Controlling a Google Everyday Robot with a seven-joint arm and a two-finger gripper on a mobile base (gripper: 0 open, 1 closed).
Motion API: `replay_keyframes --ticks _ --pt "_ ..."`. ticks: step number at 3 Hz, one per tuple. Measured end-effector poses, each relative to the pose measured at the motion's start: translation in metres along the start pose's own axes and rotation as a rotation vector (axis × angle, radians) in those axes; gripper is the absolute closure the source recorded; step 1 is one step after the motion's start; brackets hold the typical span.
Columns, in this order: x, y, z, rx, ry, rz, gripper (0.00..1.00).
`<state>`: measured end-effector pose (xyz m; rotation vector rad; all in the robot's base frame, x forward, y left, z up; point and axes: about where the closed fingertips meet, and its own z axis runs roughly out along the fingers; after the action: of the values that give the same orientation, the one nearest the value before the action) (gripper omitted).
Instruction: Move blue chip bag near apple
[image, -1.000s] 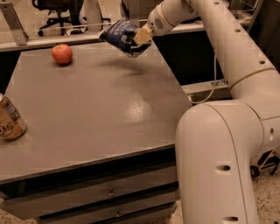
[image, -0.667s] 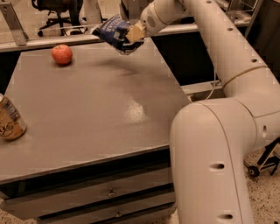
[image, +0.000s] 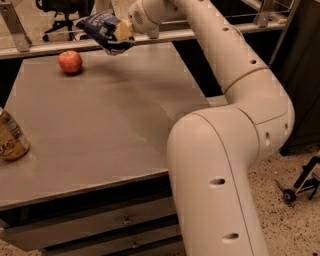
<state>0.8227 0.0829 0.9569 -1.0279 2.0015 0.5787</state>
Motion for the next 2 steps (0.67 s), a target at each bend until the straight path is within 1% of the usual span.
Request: replay_keyframes --ticks 1,2 --pt "-0.005 0.005 0.024 0.004 0.004 0.092 1.0" --pt "-0.002 0.011 0.049 0.014 0.026 0.199 1.0"
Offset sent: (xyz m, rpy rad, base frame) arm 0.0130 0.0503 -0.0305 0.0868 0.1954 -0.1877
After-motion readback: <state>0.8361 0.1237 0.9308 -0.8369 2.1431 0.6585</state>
